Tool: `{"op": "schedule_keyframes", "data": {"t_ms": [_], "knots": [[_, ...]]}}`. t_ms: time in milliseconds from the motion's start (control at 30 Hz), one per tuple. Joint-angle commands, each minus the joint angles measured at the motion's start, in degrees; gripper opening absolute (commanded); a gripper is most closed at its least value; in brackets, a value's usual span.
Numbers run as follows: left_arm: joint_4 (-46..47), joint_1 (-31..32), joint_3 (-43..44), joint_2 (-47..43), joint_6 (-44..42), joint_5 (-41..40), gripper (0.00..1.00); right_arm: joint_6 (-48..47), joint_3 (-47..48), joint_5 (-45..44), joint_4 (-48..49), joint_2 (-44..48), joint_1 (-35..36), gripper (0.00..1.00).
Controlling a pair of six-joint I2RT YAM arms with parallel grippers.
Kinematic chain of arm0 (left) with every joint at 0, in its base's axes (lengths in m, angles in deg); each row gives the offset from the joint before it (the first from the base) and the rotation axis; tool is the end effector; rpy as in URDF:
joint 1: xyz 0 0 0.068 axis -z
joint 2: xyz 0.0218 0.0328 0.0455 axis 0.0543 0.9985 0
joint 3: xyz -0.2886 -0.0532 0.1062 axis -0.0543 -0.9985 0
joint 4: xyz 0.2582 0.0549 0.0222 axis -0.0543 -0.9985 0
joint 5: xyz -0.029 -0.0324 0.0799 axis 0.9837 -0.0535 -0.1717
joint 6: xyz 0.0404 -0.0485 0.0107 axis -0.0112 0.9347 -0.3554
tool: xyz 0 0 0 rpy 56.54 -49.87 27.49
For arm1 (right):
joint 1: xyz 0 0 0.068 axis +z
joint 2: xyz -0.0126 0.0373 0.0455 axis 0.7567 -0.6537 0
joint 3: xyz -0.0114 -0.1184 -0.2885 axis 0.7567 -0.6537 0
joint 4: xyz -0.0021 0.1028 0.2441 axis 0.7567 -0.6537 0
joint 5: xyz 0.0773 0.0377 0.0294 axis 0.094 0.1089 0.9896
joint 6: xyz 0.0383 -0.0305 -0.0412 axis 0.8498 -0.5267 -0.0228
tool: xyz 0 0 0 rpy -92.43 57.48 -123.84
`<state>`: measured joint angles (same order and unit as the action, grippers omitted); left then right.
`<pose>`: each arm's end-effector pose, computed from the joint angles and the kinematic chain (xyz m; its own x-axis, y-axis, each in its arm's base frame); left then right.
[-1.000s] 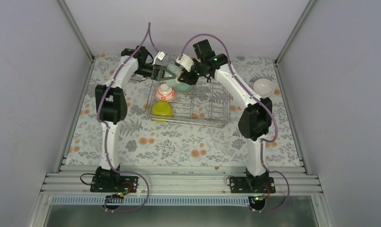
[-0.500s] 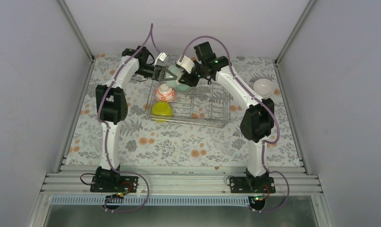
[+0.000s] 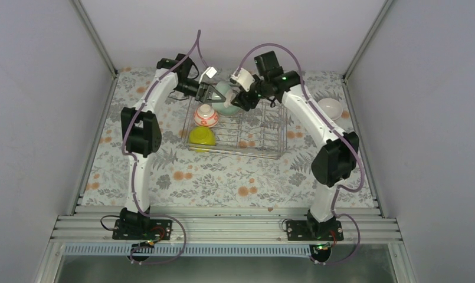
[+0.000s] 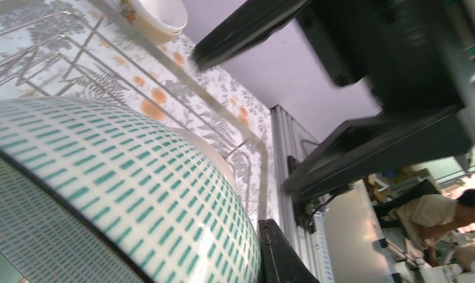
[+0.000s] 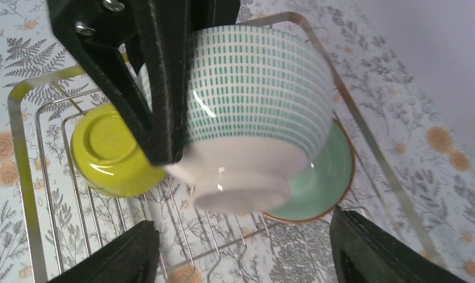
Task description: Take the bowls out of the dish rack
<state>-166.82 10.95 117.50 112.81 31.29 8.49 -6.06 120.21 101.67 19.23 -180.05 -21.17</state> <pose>0.4660 -0.1665 0.2942 -0.6910 0.2999 -0.6577 0.6924 0.0135 -0.7214 0.3853 0.2250 0.3678 -0.2474 -0.6673 -0.7025 -0.8930 0.4384 -0.1020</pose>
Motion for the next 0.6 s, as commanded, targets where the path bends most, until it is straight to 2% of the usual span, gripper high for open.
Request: {"op": "schedule_keyframes", "data": {"t_ms": [0,133,233,433,567], "knots": [[5.1,0.75,0.38,-5.2,1.48,-6.22,0.02,0.25,-0.22,2.23,-3.32,5.88,-2.13,0.73],[12.58,2.32,-4.59,-9.3,5.45,-16.73,0.02,-0.35,-0.93,0.1,-6.91,9.85,-3.72,0.79],[16.27,5.29,-7.21,-12.43,7.04,-28.63,0.02,0.62,-0.15,-1.9,-9.56,11.11,-5.9,0.8],[20.52,16.42,-10.17,-17.67,8.64,-52.78,0.02,1.9,8.43,-2.51,-16.4,5.66,-11.12,0.81],[20.88,22.03,-10.9,-18.8,9.69,-63.86,0.02,1.97,15.41,-2.82,-19.4,1.89,-14.6,0.8]]}}
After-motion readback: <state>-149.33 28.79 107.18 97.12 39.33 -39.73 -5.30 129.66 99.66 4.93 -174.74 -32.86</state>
